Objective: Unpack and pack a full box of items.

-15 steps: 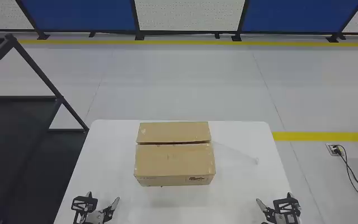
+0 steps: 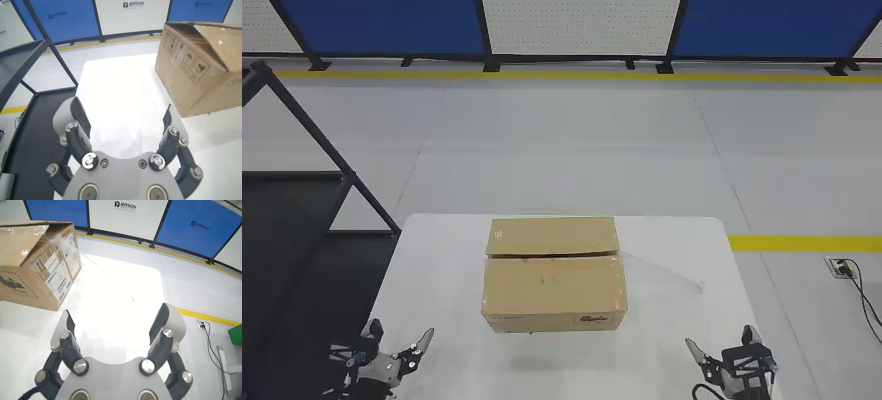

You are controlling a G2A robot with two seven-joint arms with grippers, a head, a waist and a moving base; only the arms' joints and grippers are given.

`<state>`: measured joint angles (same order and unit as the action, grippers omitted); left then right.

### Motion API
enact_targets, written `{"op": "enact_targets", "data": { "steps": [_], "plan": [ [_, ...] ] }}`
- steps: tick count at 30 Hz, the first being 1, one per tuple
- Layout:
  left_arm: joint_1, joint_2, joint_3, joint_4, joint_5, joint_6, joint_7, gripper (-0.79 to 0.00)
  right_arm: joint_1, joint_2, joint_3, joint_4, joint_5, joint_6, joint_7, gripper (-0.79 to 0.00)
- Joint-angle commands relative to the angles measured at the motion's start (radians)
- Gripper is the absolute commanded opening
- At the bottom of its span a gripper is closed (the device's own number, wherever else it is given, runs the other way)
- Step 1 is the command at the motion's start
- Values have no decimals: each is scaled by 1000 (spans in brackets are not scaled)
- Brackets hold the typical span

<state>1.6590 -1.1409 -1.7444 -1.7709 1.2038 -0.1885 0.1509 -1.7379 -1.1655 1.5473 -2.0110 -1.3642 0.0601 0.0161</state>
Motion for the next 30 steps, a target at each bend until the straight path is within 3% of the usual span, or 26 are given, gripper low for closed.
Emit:
{"op": "enact_targets", "data": {
  "steps": [1,4,16,30],
  "plan": [
    [-20,2,-10,16,-24,-50,39,0,10,-2,-12,-21,-11,17,28,0],
    [-32,4,-18,24,-8,-92,79,0,11,-2,-15,-24,-15,16,36,0],
    [-38,4,-14,24,-28,-100,65,0,13,-5,-18,-23,24,9,32,0],
    [-332,2,128,178,-25,-199,-72,0,68,-21,-28,-39,117,72,83,0]
  ]
}}
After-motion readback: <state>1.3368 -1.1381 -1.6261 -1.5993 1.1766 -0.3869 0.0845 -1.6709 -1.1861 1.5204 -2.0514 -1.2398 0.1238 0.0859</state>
